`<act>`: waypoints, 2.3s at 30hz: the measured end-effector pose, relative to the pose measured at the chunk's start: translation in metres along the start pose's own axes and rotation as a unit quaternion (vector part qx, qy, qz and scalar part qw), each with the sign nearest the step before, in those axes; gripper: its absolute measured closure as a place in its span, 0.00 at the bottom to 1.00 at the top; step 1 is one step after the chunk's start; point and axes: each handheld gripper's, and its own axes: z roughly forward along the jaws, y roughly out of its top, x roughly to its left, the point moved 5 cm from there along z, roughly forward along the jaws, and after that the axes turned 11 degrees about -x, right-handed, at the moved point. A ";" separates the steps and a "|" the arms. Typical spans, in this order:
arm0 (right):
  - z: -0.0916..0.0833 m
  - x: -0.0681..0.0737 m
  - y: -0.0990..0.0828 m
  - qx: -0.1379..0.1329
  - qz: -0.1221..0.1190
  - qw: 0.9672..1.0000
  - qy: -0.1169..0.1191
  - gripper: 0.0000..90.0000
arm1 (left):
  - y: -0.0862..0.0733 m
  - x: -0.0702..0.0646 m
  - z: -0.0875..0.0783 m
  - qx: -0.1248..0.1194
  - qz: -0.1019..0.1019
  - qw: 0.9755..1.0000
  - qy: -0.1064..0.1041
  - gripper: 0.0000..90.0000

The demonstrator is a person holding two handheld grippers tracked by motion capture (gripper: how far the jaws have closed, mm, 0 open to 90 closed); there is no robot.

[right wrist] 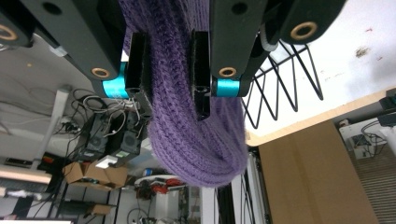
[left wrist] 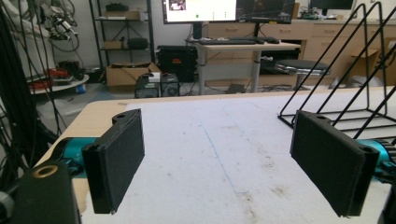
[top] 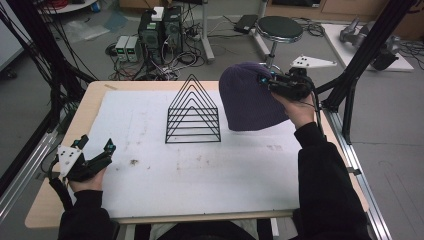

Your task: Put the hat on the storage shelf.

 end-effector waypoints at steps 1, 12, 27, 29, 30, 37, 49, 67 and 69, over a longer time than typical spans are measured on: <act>-0.001 0.001 0.001 -0.002 0.003 1.000 0.001 0.84 | 0.000 0.000 0.000 -0.001 -0.002 1.000 -0.001 0.20; -0.018 0.014 0.024 -0.099 0.025 0.995 0.021 0.83 | 0.001 -0.001 0.001 -0.006 -0.007 1.000 -0.005 0.20; -0.021 0.026 0.038 -0.142 0.039 0.989 0.024 0.83 | 0.021 -0.038 0.021 -0.030 -0.044 0.993 -0.103 0.19; -0.020 0.029 0.041 -0.147 0.036 0.988 0.028 0.83 | 0.020 -0.044 0.024 -0.019 -0.047 0.992 -0.117 0.19; -0.019 0.031 0.042 -0.147 0.035 0.988 0.030 0.83 | 0.019 -0.047 0.026 -0.018 -0.048 0.991 -0.122 0.19; -0.010 0.048 0.050 -0.149 0.030 0.987 0.051 0.83 | 0.021 -0.057 0.032 -0.012 -0.074 0.985 -0.154 0.20; 0.001 0.070 0.064 -0.181 0.050 0.980 0.070 0.83 | 0.033 -0.081 0.043 -0.027 -0.103 0.974 -0.199 0.21; 0.022 0.102 0.073 -0.182 0.050 0.975 0.114 0.83 | 0.049 -0.119 0.064 -0.031 -0.133 0.948 -0.288 0.24; 0.023 0.104 0.074 -0.182 0.050 0.975 0.117 0.83 | 0.049 -0.123 0.066 -0.032 -0.140 0.944 -0.297 0.24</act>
